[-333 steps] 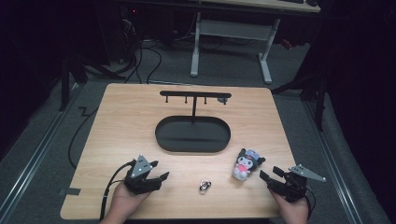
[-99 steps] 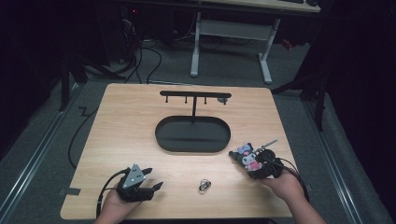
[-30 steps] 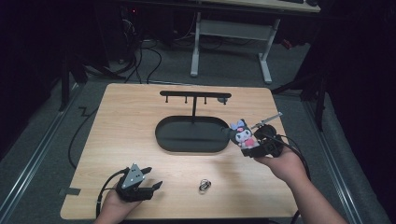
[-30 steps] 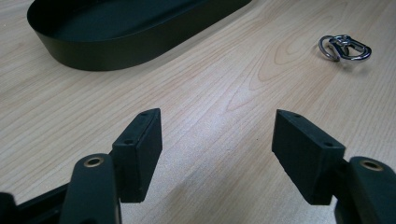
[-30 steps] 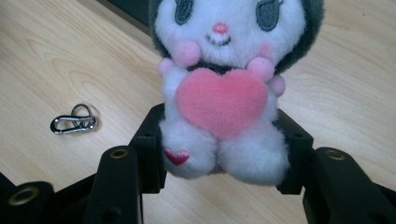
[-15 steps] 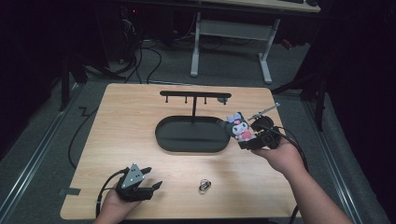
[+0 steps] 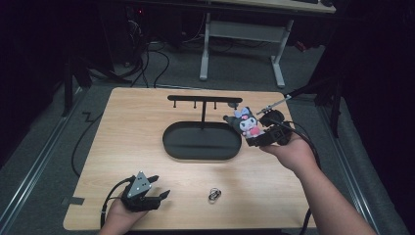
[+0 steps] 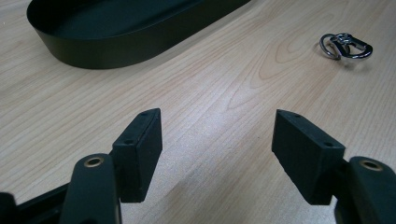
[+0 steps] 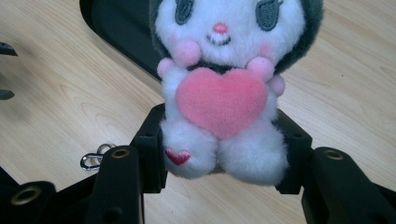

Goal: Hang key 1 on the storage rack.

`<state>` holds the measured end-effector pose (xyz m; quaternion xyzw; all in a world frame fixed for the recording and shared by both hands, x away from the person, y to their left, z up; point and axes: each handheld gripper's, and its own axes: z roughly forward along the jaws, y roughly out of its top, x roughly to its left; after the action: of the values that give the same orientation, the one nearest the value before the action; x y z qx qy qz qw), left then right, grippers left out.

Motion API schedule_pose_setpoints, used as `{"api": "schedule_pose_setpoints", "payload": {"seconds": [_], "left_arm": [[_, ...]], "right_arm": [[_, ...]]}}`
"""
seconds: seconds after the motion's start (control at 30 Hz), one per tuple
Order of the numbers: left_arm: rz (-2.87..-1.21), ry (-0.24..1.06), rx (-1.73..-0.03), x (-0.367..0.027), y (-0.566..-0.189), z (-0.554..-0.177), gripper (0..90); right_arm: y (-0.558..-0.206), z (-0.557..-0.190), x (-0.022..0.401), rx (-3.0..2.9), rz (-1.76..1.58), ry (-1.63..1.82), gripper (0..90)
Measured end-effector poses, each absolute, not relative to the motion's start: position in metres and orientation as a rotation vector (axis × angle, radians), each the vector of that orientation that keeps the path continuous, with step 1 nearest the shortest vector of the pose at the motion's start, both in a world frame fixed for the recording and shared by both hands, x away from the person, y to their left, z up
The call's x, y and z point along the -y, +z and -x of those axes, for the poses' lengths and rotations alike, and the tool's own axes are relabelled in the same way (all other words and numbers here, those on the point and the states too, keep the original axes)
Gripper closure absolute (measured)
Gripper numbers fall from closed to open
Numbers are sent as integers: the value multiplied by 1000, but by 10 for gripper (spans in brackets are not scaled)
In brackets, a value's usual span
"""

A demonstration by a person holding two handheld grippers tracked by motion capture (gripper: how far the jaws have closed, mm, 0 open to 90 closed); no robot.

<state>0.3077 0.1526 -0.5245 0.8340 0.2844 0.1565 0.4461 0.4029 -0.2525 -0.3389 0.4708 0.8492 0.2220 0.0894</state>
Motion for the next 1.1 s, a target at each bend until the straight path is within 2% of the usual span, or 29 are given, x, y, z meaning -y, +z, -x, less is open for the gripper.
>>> {"api": "schedule_pose_setpoints", "payload": {"seconds": [0.7,1.1], "left_arm": [[-2073,387,-693,-152,-525,-307,344],[-2077,386,-692,-152,-525,-307,345]], "right_arm": [[-316,-423,243,-2493,-1384,674,491],[-318,-435,242,-2468,-1398,690,491]]}}
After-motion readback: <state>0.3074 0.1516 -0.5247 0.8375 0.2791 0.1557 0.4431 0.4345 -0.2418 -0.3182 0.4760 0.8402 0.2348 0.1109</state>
